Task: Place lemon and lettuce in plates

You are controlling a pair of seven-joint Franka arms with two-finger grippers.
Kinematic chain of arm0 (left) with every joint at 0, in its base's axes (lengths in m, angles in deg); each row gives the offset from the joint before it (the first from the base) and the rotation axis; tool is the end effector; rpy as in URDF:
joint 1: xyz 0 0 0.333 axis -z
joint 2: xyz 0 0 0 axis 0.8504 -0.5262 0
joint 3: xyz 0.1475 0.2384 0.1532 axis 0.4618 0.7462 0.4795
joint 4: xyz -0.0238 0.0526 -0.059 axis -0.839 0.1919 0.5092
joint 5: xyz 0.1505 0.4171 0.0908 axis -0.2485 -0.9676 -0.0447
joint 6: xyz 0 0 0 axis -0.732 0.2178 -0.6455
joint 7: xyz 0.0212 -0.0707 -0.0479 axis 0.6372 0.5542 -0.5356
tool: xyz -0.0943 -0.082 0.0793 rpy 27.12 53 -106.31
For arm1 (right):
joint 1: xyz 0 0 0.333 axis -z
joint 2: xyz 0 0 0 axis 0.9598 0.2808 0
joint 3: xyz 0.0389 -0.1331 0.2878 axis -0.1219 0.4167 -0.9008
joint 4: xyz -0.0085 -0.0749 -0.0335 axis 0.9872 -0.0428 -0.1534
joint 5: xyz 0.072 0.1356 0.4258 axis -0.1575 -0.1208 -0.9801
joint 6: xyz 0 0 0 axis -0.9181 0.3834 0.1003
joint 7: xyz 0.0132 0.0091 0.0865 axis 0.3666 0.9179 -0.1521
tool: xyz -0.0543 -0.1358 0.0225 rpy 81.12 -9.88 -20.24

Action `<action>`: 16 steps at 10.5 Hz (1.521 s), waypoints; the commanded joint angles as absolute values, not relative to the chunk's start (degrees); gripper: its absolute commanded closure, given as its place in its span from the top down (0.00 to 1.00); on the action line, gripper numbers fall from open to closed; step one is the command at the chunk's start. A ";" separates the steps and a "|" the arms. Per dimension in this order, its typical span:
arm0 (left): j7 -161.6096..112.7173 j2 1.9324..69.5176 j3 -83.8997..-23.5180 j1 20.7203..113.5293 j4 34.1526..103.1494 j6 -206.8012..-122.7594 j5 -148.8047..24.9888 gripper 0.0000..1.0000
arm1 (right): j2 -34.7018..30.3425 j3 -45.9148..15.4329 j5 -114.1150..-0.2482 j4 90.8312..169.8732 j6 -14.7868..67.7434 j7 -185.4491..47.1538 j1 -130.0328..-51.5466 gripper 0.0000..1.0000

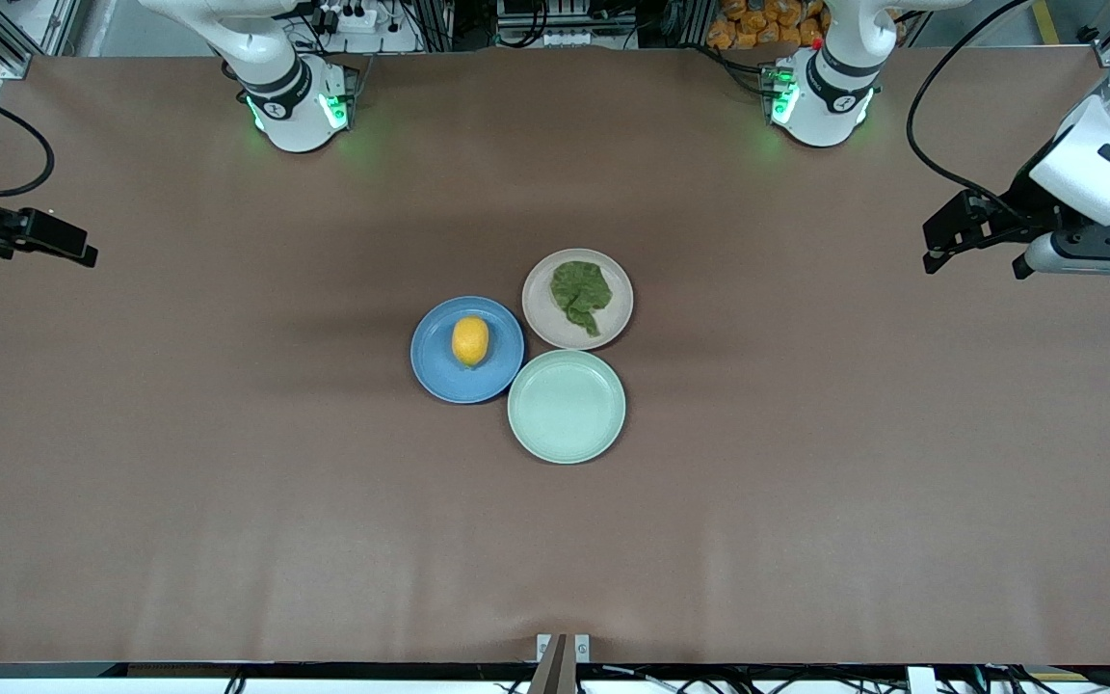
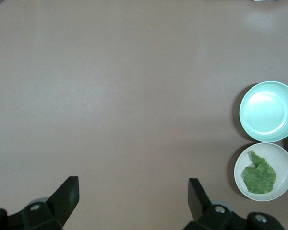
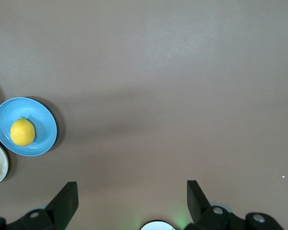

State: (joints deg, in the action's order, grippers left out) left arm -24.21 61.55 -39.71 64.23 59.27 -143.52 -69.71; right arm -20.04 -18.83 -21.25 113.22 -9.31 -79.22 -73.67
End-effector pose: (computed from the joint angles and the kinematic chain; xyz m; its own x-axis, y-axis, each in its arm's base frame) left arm 0.6181 -0.1144 0.5970 0.9936 -0.0589 0.0959 -0.0622 -0.9976 0.0319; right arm 0.6214 -0.0169 0.5876 0.9838 -0.1174 -0.1355 -0.1188 -0.9929 -0.0024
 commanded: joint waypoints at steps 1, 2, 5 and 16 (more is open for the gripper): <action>-25.71 61.35 -39.60 64.23 57.97 -140.88 -71.16 1.00 | -19.14 -19.28 -22.18 111.66 -9.78 -78.49 -72.90 1.00; -25.71 61.35 -39.78 64.23 57.97 -139.65 -72.29 1.00 | -19.05 -19.28 -22.09 111.66 -9.78 -77.44 -72.90 1.00; -26.41 61.35 -40.13 64.23 57.71 -138.50 -73.18 1.00 | -19.14 -19.20 -21.83 111.66 -9.60 -75.85 -72.90 1.00; -27.12 62.23 -40.22 64.31 57.71 -138.50 -72.04 1.00 | -19.14 -19.20 -21.57 111.66 -9.34 -76.38 -73.08 1.00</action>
